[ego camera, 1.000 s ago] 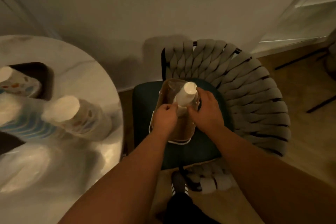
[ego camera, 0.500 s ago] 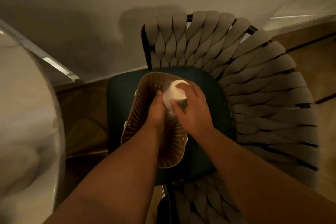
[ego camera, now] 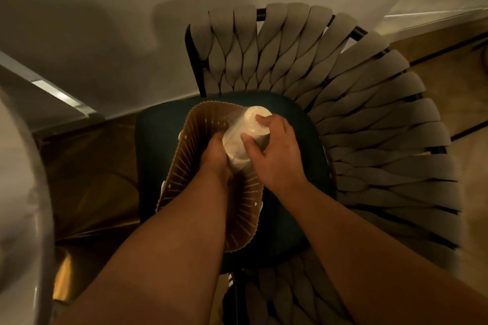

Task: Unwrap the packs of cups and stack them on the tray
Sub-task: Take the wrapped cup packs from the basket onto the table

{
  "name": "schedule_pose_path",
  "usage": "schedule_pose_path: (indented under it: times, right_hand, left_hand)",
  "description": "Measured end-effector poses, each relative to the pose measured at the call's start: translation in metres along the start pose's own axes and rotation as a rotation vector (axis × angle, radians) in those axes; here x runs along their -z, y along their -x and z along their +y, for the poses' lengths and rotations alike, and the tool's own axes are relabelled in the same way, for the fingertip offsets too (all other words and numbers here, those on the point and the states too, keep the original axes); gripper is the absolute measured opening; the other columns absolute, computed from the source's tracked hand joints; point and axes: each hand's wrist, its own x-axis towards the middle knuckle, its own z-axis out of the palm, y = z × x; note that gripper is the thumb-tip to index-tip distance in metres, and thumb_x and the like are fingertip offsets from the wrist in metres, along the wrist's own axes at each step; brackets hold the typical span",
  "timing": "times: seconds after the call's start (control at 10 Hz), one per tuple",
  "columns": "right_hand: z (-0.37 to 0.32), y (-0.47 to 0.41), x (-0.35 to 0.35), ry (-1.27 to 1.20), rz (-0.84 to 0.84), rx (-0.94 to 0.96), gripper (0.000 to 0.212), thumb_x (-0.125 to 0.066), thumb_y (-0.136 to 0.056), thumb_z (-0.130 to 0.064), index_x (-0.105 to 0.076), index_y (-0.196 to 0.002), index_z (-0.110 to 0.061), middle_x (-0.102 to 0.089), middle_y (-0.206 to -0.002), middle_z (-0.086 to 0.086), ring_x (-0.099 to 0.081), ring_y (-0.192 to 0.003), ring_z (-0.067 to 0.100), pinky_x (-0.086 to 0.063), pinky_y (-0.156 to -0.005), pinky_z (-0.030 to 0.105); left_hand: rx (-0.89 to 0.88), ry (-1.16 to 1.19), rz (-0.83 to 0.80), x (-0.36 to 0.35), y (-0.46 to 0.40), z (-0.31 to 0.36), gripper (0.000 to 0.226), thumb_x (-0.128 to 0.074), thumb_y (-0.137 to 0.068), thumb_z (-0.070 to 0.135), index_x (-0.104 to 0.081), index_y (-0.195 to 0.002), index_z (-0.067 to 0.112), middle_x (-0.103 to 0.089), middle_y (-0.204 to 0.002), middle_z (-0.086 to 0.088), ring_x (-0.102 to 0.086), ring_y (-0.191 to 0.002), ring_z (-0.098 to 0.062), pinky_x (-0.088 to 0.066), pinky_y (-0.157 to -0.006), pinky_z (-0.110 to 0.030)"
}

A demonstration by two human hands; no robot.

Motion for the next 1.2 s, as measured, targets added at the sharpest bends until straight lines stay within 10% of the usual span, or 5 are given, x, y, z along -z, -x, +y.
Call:
schedule_pose_path:
  times: [0.6, 0.8, 0.9, 1.0, 1.2]
  right_hand:
    - [-0.111, 0.064, 0.059, -0.261, -0.019, 0.03, 0.082, -0.082, -0.07, -0.04, -0.041, -0.139, -0.028, -0.05, -0.136, -0.003, -0.047, -0.125, 0.012, -0.042, -0.107, 0.039]
    - [-0.17, 0.173, 0.084, -0.453, -0.096, 0.182, 0.074, -0.077, -0.056, -0.051, -0.042, -0.121, -0.045, -0.051, -0.119, -0.041, -0.049, -0.115, -0.014, -0.041, -0.09, 0.004]
    - [-0.212, 0.254, 0.072, -0.554, -0.148, 0.258, 0.076, -0.082, -0.053, -0.047, -0.045, -0.119, -0.038, -0.055, -0.122, -0.015, -0.053, -0.113, -0.01, -0.044, -0.084, 0.005]
    - [-0.267, 0.331, 0.041, -0.612, -0.302, 0.153, 0.071, -0.091, -0.053, -0.027, -0.045, -0.106, -0.04, -0.058, -0.103, -0.032, -0.047, -0.099, -0.029, -0.04, -0.074, -0.004]
    - [-0.35, 0.394, -0.028, -0.532, -0.362, 0.41, 0.068, -0.079, -0.055, -0.051, -0.046, -0.114, -0.058, -0.057, -0.112, -0.037, -0.056, -0.108, -0.009, -0.045, -0.086, 0.01]
  left_hand:
    - [0.037, 0.126, -0.234, 0.029, 0.206, 0.029, 0.025, -0.051, -0.093, 0.051, -0.053, -0.103, 0.028, -0.056, -0.091, -0.017, -0.053, -0.085, -0.032, -0.041, -0.099, -0.049]
    - [-0.144, 0.028, -0.35, 0.095, 0.31, -0.009, 0.029, -0.054, -0.092, 0.051, -0.069, -0.099, 0.027, -0.071, -0.106, -0.01, -0.067, -0.094, -0.027, -0.055, -0.087, -0.047]
    - [-0.399, 0.564, -0.262, 0.14, 0.374, -0.053, 0.058, -0.078, -0.071, 0.052, -0.059, -0.116, 0.02, -0.07, -0.107, -0.001, -0.068, -0.094, -0.017, -0.057, -0.082, -0.034]
    - [-0.155, 0.093, -0.218, 0.281, 0.415, -0.058, 0.033, -0.032, -0.107, 0.023, -0.063, -0.1, 0.017, -0.071, -0.075, -0.001, -0.064, -0.075, -0.021, -0.045, -0.091, -0.046]
    - [-0.207, 0.064, -0.057, 0.4, 0.458, -0.054, 0.052, -0.049, -0.081, 0.066, -0.066, -0.113, 0.029, -0.073, -0.108, -0.011, -0.064, -0.105, -0.037, -0.05, -0.089, -0.057]
